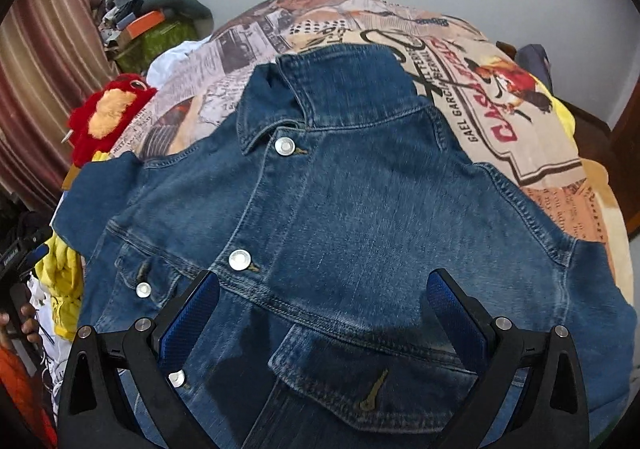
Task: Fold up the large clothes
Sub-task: 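Lower the left tool onto a jacket sleeve and close it, then fold the held sleeve across the jacket front with the left tool, release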
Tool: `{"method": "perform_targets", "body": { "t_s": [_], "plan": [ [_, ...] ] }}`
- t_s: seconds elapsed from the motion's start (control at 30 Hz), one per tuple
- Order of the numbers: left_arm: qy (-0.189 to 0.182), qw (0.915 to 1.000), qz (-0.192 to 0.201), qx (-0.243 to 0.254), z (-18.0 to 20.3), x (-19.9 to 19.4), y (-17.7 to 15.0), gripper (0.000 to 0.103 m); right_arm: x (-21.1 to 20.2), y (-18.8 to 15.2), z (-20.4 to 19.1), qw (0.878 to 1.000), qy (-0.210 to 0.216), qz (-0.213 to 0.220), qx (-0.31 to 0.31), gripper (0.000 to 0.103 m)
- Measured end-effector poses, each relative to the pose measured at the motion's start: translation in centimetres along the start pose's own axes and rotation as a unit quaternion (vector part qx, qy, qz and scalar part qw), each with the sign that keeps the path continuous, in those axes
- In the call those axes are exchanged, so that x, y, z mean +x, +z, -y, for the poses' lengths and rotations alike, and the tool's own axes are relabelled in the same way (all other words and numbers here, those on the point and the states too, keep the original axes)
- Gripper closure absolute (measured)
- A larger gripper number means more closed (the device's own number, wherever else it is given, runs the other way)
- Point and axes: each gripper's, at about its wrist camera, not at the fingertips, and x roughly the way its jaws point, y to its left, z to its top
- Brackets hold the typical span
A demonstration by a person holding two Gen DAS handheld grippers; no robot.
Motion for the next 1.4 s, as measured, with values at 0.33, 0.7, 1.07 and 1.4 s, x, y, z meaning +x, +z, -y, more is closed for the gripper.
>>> {"method": "perform_targets", "body": {
  "t_s": [0.33,0.7,1.07,1.4],
  "plan": [
    [0.028,0.9967,-0.016,-0.074,-4.3,3.9,2.6,0.056,0.8,0.0,0.1,1.0,0.011,-0.013,0.007,0.0],
    [0.071,0.9929,0.084,0.045,2.0,-2.0,4.1,0.084,-1.2,0.1,0.3,1.0,0.011,-0.001,0.005,0.0],
    [0.003,0.9669,0.118,0.226,15.9,-5.2,2.1,0.094,-6.6,-0.4,1.1,0.999,0.004,0.045,0.004,0.0],
    [-0.085,0.9532,-0.086,0.277,22.4,2.6,-6.3,0.094,-9.8,-2.0,3.2,0.998,-0.003,0.063,0.02,0.0]
  ]
}}
